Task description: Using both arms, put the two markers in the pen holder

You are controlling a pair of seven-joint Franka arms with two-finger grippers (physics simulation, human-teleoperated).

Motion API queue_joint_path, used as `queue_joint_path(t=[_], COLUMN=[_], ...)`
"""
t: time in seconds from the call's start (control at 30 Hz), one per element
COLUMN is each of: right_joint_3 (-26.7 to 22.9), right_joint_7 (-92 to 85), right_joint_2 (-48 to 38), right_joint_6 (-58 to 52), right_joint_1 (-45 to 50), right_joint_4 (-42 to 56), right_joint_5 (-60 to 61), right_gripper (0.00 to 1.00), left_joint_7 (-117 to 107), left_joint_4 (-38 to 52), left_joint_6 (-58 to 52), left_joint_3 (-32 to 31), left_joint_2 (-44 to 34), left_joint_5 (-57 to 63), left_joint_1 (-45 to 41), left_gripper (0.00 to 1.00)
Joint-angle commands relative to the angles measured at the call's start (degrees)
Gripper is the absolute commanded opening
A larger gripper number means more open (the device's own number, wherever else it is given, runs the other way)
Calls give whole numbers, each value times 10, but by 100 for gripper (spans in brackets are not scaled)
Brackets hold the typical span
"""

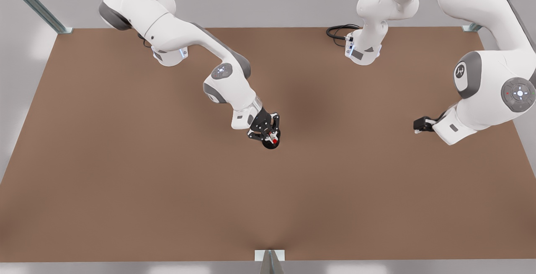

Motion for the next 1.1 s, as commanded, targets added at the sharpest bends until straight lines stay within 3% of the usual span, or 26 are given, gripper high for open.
queue_joint_path(t=[0.0, 0.07, 0.1, 0.13, 0.17, 0.4, 0.43, 0.53, 0.57, 0.63, 0.67, 0.73, 0.83, 0.93, 1.07], right_joint_3=[-1, -3, -3, -4, -5, -2, -1, 6, 41, 230, 238, -99, -292, -321, -323], right_joint_7=[65, 65, 65, 65, 65, 57, 53, -50, -74, -69, -75, -136, -197, -229, -232], right_joint_2=[-1, 4, 6, 7, 7, 7, 3, -28, -47, -52, -81, -204, -269, -288, -301], right_joint_6=[29, 30, 30, 29, 29, -29, -61, -296, -371, -492, -524, -525, -597, -616, -614], right_joint_1=[-1, -2, -3, -3, -2, -22, -48, -123, -187, -398, -414, -154, -20, -9, -8], right_joint_4=[-12, -22, -22, -22, -22, 25, 45, 147, 150, 148, 144, 123, 82, 51, 27], right_joint_5=[-10, -24, -31, -31, -31, -32, -32, -31, -19, -21, -26, 133, 170, 199, 201], right_gripper=[29, 32, 47, 80, 100, 100, 100, 100, 100, 100, 100, 100, 100, 100, 100], left_joint_7=[-71, -71, -71, -71, -71, -71, -71, -71, -71, -70, -67, -67, -67, -65, -65], left_joint_4=[0, 0, 0, 0, 0, 0, 0, 0, 0, 1, 0, 1, 2, 3, 6], left_joint_6=[0, 0, 0, 0, 0, 0, 0, 0, 0, 0, 0, 0, 0, 0, -1], left_joint_3=[0, 0, 0, 0, 0, 0, 0, 1, 1, 1, 0, 0, 2, 0, -2], left_joint_2=[1, 4, 4, 4, 4, 4, 4, 4, 4, 3, 2, 1, -2, 2, 18], left_joint_5=[0, 0, 0, 0, 0, 0, 0, -11, -11, -16, -16, -23, -51, -43, -29], left_joint_1=[-1, -1, -1, -1, -1, -1, -1, 0, 0, 0, 0, -1, 15, 12, -1], left_gripper=[100, 100, 100, 100, 100, 100, 100, 100, 100, 100, 100, 100, 100, 100, 100])
